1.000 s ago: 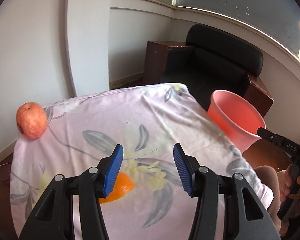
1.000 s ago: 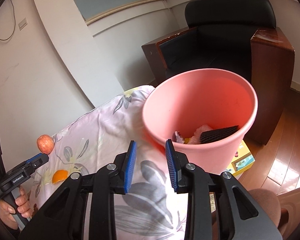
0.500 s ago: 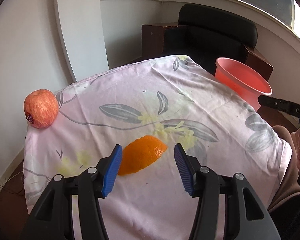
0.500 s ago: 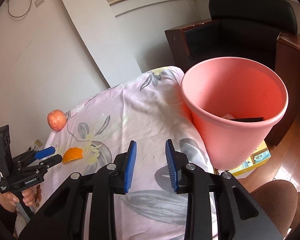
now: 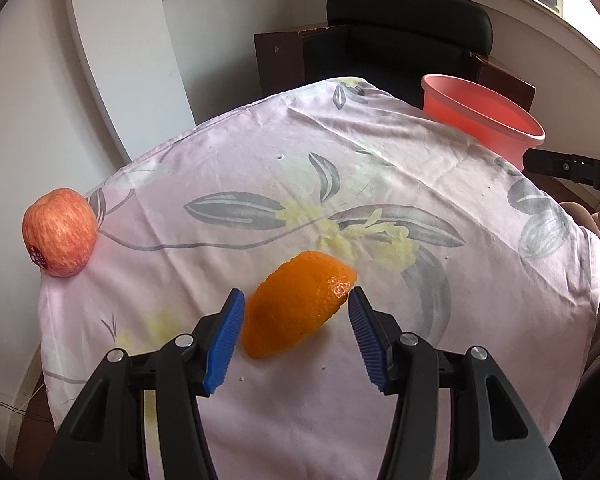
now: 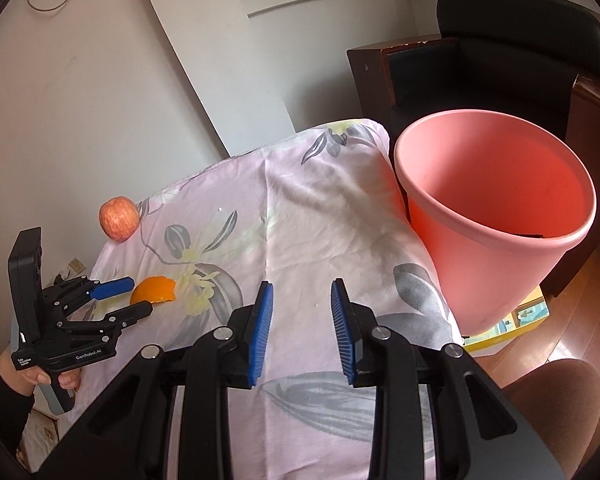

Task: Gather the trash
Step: 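Move the open left tool down to the orange peel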

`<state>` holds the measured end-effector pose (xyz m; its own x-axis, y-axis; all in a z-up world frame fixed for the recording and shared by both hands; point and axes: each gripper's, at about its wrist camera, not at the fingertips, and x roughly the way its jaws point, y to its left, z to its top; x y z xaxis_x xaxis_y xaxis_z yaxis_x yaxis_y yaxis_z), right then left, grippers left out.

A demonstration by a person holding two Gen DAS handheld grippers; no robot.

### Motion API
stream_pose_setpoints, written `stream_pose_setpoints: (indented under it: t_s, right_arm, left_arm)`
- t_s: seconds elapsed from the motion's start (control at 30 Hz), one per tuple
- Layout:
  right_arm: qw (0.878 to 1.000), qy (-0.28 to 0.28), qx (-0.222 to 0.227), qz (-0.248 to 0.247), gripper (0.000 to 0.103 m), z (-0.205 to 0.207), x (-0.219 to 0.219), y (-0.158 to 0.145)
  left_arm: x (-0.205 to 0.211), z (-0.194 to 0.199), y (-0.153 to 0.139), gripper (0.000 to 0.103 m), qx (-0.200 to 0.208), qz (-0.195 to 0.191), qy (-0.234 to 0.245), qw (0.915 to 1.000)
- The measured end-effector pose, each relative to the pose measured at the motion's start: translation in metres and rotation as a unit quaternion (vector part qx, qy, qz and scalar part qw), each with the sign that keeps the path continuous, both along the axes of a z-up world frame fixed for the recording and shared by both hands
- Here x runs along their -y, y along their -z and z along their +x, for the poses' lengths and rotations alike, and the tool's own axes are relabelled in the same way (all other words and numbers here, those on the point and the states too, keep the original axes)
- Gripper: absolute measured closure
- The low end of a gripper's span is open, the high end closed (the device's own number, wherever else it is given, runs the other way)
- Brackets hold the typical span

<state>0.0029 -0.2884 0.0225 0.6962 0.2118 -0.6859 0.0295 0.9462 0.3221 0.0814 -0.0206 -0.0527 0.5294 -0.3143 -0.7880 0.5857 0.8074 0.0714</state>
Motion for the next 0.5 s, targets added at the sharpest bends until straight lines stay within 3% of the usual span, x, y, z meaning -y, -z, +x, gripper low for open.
stream_pose_setpoints:
  t_s: [0.13,0.3,0.5]
  right_arm:
    - [1.0,-0.002,-0.004,0.0,0.072,0.0019,-0.0022,0.002]
    - [1.0,-0.007,-0.007,0.0,0.072,0.0048,-0.0054,0.0041]
    - [1.0,-0.009,-0.008,0.002,0.072,0.0059,-0.0062,0.006]
  left_arm:
    - [-0.0019,0.002,0.0018,0.05,0.004,-0.002,0.004,1.0]
    - [-0.0031,0.0013,-0.0021,0.063,0.01,-0.013,0.008,0.9998]
    - [-0.0049,0.0049,-0.0057,0.068,0.015,-0.016,0.005,0.9997]
